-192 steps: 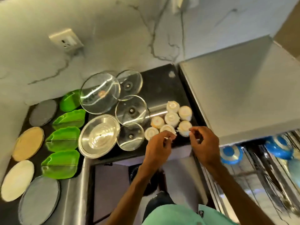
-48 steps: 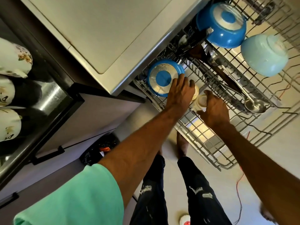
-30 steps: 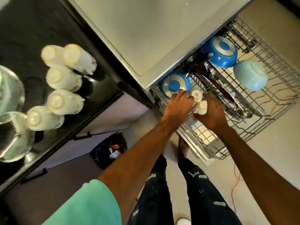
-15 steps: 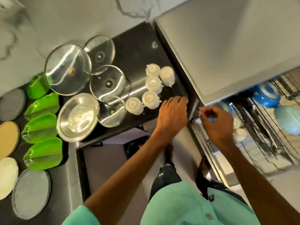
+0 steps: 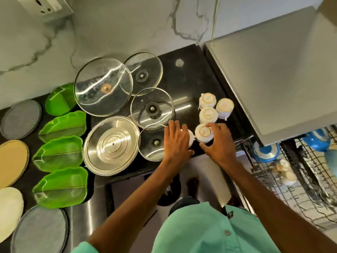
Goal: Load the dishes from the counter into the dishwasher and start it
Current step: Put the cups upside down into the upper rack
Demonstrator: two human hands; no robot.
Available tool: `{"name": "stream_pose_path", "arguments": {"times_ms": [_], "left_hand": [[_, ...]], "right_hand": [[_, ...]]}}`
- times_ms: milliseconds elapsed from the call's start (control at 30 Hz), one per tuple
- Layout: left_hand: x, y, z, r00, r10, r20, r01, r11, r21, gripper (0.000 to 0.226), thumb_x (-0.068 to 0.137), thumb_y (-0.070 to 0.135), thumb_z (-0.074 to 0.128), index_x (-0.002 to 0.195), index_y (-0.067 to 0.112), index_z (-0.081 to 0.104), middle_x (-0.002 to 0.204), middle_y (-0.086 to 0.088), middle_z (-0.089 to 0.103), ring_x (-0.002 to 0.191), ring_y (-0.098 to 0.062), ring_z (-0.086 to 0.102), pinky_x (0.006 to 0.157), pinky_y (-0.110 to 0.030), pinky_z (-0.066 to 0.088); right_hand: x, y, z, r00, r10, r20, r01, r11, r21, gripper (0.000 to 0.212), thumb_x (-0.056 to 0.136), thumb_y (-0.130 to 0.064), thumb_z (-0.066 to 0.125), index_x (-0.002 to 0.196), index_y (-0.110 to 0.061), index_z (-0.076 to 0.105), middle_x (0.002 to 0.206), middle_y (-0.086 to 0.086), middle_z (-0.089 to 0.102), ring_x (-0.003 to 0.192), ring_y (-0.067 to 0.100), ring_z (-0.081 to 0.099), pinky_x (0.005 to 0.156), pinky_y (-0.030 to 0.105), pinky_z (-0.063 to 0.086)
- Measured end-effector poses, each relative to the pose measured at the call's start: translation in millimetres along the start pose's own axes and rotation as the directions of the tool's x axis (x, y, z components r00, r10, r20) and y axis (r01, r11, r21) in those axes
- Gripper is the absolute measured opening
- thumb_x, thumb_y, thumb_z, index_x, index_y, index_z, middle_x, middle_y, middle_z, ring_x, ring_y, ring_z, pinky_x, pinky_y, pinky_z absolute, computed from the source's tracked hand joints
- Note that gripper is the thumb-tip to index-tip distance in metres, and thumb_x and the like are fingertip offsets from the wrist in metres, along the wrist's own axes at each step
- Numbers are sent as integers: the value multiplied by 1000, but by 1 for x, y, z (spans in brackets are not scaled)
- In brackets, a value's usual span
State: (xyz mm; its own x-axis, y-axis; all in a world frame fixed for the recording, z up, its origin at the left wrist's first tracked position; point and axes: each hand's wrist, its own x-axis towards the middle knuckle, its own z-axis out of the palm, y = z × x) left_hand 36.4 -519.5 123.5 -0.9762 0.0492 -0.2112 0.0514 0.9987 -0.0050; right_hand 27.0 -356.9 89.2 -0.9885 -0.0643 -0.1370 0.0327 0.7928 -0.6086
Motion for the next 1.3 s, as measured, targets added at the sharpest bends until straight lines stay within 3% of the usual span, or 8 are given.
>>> {"name": "stream_pose_path", "arguments": {"times_ms": [167,500,600,700,833,967,1167,1300], "left_hand": [[21,-5,8,996,62,62,-70,986,148,78,72,56,79,134,15,52,153,-22,35,148,-41,18,120,-50,16],[20,-6,11,995,97,7,-97,991,87,67,74,36,80,131,12,54,148,-14,42,147,-36,18,123,-47,14],[9,1,-2,995,92,-25,-91,995,45,75,72,41,83,135,13,55,150,-13,41,149,-35,18,123,-47,15],[-1,17,-22,989,123,-85,-123,992,7,77,66,47,85,131,15,61,149,-13,45,147,-35,23,120,-48,18],[-10,57,-48,974,190,-120,-205,971,-125,75,72,55,73,133,16,56,141,-8,51,138,-29,38,115,-42,26],[-15,116,-59,983,183,-14,-178,930,-320,70,76,53,75,133,23,48,126,0,59,115,-22,59,93,-37,46],[-36,233,-29,965,261,19,-245,929,-277,80,70,57,79,135,23,47,130,-2,57,110,-32,62,91,-47,51],[-56,316,11,933,356,50,-336,914,-226,84,71,62,77,138,21,45,132,-3,57,112,-33,63,90,-45,52]], "right_hand": [[9,1,13,999,37,-3,-37,986,-162,87,69,-35,90,143,-26,45,128,9,44,118,30,48,84,43,53],[2,19,20,999,45,7,-45,997,65,87,69,-47,86,139,-35,36,127,-6,58,120,19,57,89,45,56],[-8,30,9,998,61,-20,-57,987,148,82,67,-58,81,135,-40,39,123,-12,58,117,13,57,87,43,58],[-27,41,-13,990,99,-104,-75,973,217,81,68,-54,84,136,-38,41,124,-11,59,118,12,57,91,37,55],[-51,60,-51,962,142,-231,-69,952,298,79,70,-43,89,135,-33,45,125,-10,61,120,11,58,97,37,54],[-78,97,-92,915,208,-345,-92,942,323,72,70,-45,89,128,-30,49,116,-13,60,109,9,60,89,42,58],[-136,195,-126,837,304,-454,-181,938,295,76,68,-54,86,130,-30,50,120,-10,64,109,14,63,87,42,57],[-182,271,-131,820,371,-436,-265,921,285,73,64,-43,87,124,-26,51,114,-7,65,103,20,64,81,40,55]]}}
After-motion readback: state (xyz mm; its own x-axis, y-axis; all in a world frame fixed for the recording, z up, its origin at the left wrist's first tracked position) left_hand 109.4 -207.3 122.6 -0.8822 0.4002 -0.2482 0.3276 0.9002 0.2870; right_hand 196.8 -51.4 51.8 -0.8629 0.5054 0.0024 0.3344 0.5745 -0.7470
